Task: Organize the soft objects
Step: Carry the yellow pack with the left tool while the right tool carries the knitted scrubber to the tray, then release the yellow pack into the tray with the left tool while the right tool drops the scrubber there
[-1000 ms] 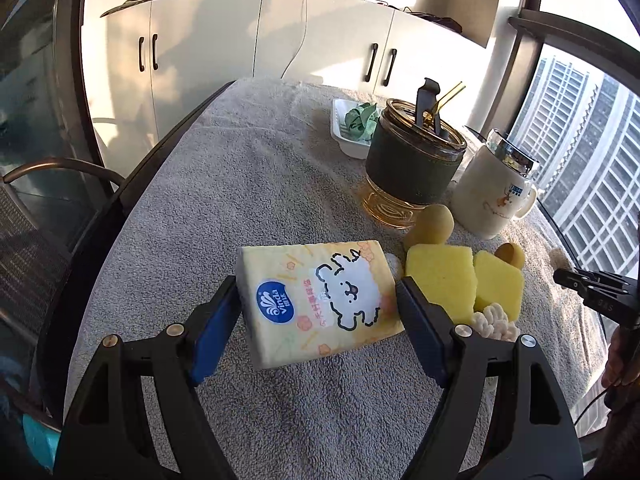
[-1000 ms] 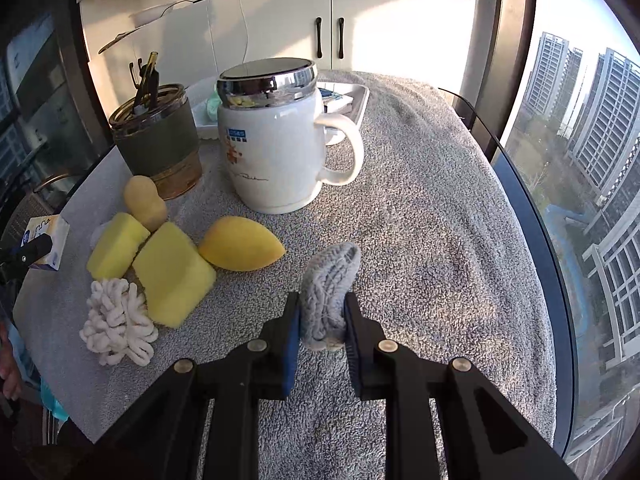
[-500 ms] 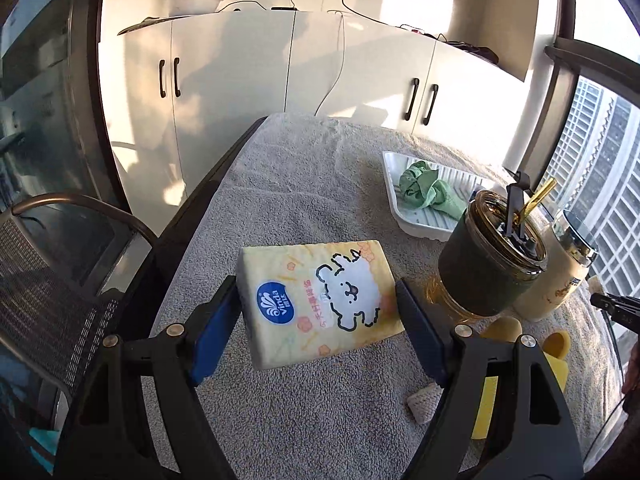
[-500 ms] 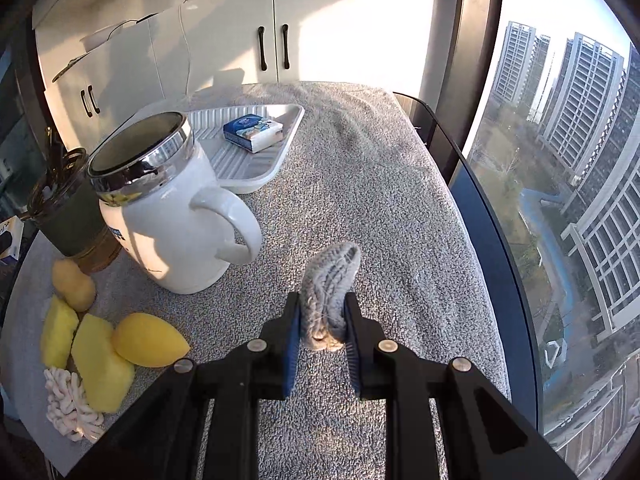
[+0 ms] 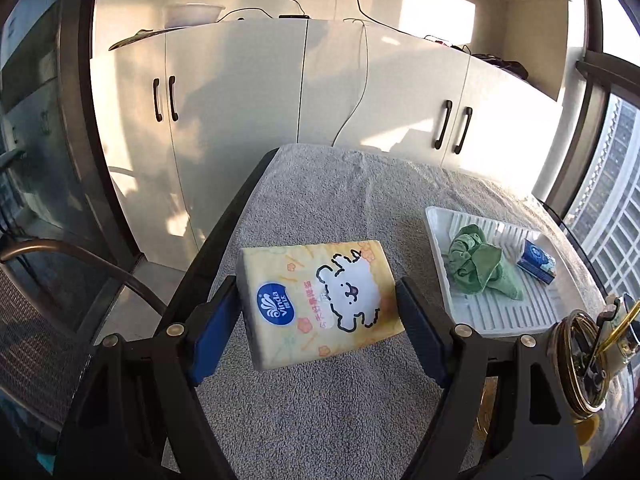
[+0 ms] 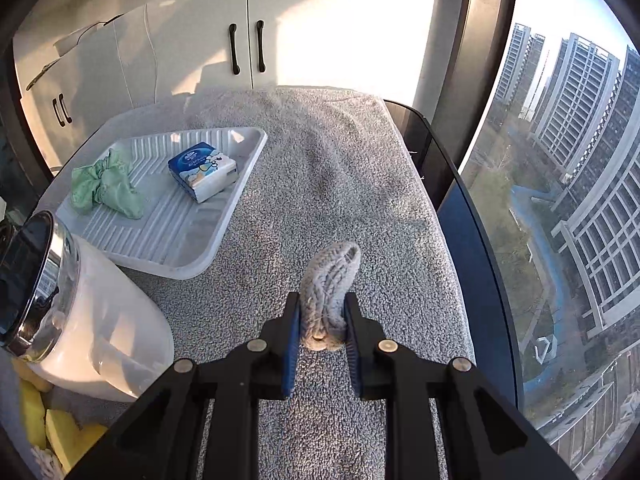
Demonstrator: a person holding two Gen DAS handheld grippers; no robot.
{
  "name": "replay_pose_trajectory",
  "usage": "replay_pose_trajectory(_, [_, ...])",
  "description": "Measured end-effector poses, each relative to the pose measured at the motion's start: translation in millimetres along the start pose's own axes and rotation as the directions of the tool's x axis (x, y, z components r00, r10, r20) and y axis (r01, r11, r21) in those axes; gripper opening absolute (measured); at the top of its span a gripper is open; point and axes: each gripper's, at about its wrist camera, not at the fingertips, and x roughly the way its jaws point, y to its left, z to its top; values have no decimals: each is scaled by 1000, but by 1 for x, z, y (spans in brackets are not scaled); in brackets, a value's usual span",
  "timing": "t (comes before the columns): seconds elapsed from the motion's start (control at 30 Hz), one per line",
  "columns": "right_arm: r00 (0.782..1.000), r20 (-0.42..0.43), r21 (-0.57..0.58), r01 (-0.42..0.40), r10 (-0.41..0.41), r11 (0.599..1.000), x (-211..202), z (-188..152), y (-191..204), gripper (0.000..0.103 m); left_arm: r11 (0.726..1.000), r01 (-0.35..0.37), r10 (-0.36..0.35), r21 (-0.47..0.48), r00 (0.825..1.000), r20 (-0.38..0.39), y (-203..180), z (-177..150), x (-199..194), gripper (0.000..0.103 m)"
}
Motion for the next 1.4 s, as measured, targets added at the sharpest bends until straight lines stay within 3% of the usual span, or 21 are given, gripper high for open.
replay_pose_trajectory(0.3, [999, -29, 18, -37, 38, 999, 37, 57, 0, 22, 996, 83, -82, 8, 993, -83, -29, 47, 76, 76])
replay_pose_trajectory(0.57, [993, -24, -73, -118, 117, 990, 52, 118, 48, 22, 977, 213, -212, -8, 964, -161, -69, 83, 124, 76])
replay_pose_trajectory(0.7, [987, -43, -147, -158, 153, 976, 67, 142, 80, 22, 965, 258, -247, 41, 954, -171, -100, 93, 132, 76])
replay_pose_trajectory(0.83, [975, -89, -166, -217, 204, 962, 85, 159, 96, 22, 939, 312, -277, 145, 935, -220, -137, 93, 136, 73])
replay_pose_trajectory(0.93, [973, -115, -155, -218, 201, 964, 100, 165, 100, 22, 926, 313, -262, 210, 935, -237, -159, 89, 140, 70])
replay_pose_trajectory(1.03, [968, -144, -144, -226, 206, 963, 115, 166, 102, 22, 915, 335, -263, 226, 918, -295, -176, 84, 151, 69])
replay_pose_trajectory(1.1, [956, -176, -130, -260, 236, 957, 123, 163, 103, 22, 907, 350, -266, 234, 907, -326, -182, 77, 154, 62])
replay_pose_trajectory(1.2, [950, -179, -116, -279, 256, 953, 126, 161, 102, 22, 899, 355, -253, 256, 899, -356, -189, 68, 159, 62])
replay_pose_trajectory(1.27, [939, -198, -110, -305, 280, 946, 127, 160, 102, 22, 892, 375, -258, 251, 880, -398, -190, 61, 164, 62])
replay_pose_trajectory(1.4, [932, -219, -131, -322, 289, 938, 120, 153, 106, 23, 885, 378, -246, 273, 876, -416, -187, 52, 164, 62])
